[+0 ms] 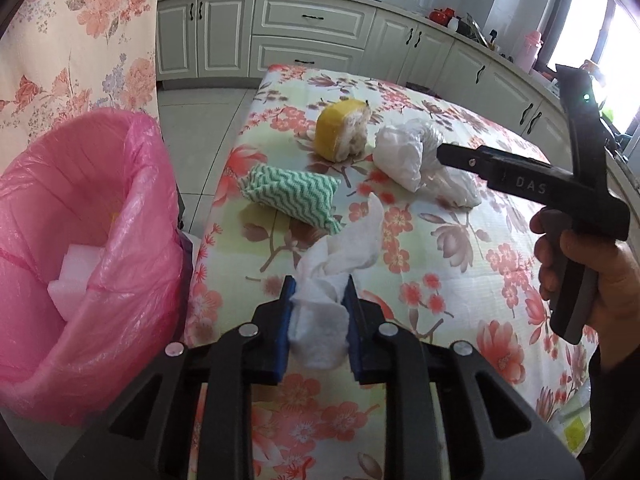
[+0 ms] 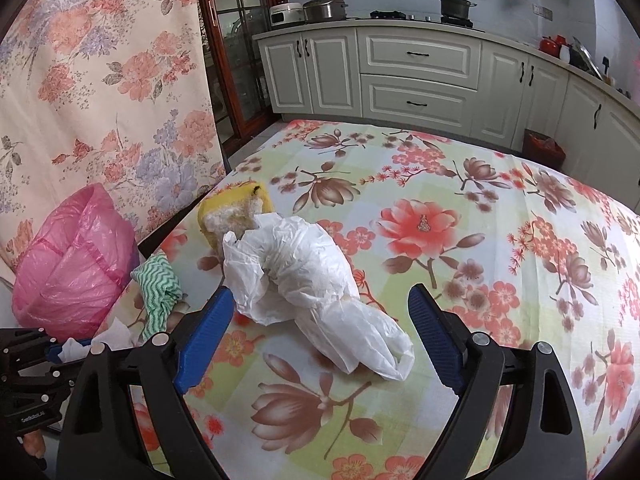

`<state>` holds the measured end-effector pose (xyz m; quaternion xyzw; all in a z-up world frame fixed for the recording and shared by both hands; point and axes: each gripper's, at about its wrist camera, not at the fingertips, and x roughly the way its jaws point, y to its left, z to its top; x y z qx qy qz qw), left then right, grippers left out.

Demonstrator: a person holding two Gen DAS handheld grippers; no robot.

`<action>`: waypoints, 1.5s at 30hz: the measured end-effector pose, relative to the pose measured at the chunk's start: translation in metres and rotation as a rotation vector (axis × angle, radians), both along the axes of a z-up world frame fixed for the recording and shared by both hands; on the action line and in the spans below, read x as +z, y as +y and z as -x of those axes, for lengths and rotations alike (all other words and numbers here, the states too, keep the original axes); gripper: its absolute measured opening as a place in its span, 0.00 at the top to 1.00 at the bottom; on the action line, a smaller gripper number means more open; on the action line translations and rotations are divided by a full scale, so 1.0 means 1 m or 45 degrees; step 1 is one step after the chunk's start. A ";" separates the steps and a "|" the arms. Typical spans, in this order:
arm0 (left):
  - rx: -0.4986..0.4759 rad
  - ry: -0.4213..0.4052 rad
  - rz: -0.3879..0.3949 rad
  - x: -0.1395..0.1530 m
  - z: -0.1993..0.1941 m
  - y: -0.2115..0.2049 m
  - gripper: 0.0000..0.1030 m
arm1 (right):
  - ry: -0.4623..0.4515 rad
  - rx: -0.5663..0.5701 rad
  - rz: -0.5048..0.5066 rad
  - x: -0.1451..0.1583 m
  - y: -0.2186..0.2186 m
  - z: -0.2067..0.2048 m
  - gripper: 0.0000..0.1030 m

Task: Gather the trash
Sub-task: 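Grasp the crumpled white tissue with the left tool while the right tool grasps the white plastic bag, then carry the tissue and plastic bag over the pink bin and open both tools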

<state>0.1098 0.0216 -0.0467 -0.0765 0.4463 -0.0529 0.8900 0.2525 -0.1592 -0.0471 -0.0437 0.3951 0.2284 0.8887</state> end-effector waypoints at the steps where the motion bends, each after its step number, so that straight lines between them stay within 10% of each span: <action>1: 0.003 -0.018 0.006 0.004 0.000 0.001 0.78 | 0.000 0.005 0.007 -0.001 0.003 -0.002 0.19; 17: 0.054 -0.179 0.070 0.041 0.007 0.022 0.78 | 0.032 0.053 0.048 -0.009 0.034 -0.024 0.23; 27: 0.115 -0.229 0.072 0.055 0.016 0.043 0.78 | 0.060 0.055 0.057 -0.018 0.035 -0.021 0.50; 45: 0.245 -0.334 0.041 0.085 0.049 0.087 0.78 | -0.054 0.025 -0.022 0.031 0.024 0.027 0.51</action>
